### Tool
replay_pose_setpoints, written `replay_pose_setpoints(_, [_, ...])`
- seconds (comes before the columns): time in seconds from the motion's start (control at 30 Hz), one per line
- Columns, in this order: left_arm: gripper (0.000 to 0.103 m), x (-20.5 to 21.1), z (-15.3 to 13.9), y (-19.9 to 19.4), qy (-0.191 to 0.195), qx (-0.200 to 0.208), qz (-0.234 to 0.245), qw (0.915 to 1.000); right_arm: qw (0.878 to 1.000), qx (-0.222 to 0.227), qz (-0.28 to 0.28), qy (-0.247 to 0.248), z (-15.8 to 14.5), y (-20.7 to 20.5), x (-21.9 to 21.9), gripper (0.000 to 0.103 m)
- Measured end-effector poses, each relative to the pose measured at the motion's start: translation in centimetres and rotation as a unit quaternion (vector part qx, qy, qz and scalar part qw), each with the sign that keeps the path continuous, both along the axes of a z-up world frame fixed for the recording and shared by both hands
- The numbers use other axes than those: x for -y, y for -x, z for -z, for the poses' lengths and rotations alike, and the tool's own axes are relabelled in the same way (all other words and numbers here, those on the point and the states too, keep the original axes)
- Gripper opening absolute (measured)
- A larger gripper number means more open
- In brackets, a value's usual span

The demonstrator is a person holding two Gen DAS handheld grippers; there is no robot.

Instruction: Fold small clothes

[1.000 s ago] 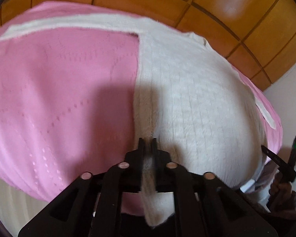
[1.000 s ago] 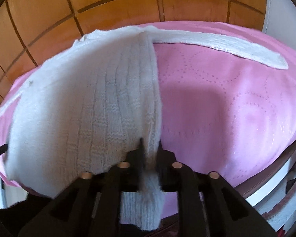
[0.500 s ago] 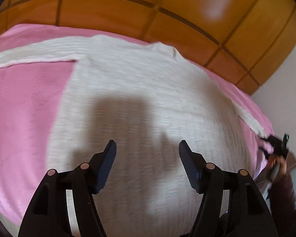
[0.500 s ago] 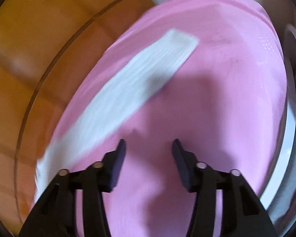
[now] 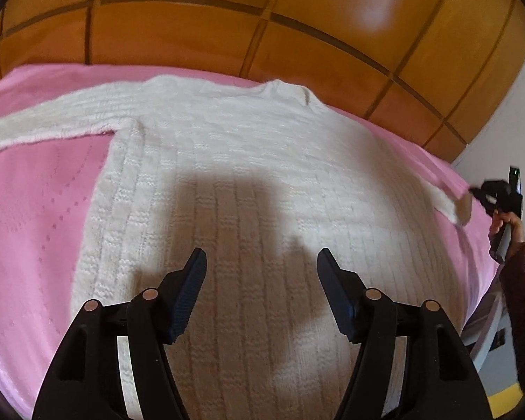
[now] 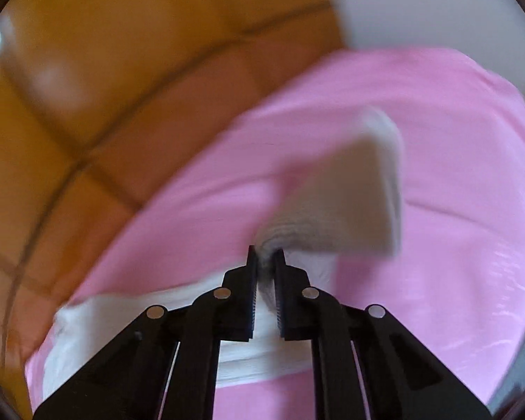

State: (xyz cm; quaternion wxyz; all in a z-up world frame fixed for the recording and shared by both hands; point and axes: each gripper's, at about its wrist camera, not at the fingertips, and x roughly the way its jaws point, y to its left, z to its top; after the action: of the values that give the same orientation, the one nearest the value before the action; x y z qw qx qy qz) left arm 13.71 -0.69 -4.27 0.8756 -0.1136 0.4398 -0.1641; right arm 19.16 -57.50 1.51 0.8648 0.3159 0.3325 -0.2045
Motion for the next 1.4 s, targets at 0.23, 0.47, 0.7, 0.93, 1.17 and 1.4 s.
replay_pose_setpoints(0.23, [0.065, -1.8, -0.2, -1.0, 0.035, -0.003, -0.011, 0.9993, 0.971, 0.063, -0.23, 0.0, -4.6, -7.6, -19.1, 0.007])
replay_pose_setpoints(0.47, [0.065, -3.1, -0.6, -2.1, 0.071, -0.008, -0.021, 0.9972, 0.929, 0.053, -0.366, -0.022, -3.1, -8.0, -33.9, 0.062])
replay_pose_setpoints(0.7, [0.065, -2.4, -0.4, -5.2, 0.093, -0.016, -0.016, 0.9954, 0.941, 0.044, -0.335, -0.032, -0.3, -2.5, -29.8, 0.071])
replay_pose_setpoints(0.93, [0.063, 1.0, 1.0, -12.0, 0.111, -0.057, -0.011, 0.9922, 0.958, 0.002, -0.283, -0.042, 3.0, 4.9, -24.3, 0.077])
replay_pose_setpoints(1.17, [0.005, 4.3, 2.1, -18.2, 0.133, -0.107, -0.018, 0.9852, 0.969, 0.014, -0.24, -0.062, 3.0, 6.7, -20.6, 0.079])
replay_pose_setpoints(1.4, [0.005, 0.2, -7.4, -17.1, 0.138, 0.045, -0.028, 0.9891, 0.971, 0.04, -0.226, -0.065, 2.8, 5.7, -19.9, 0.079])
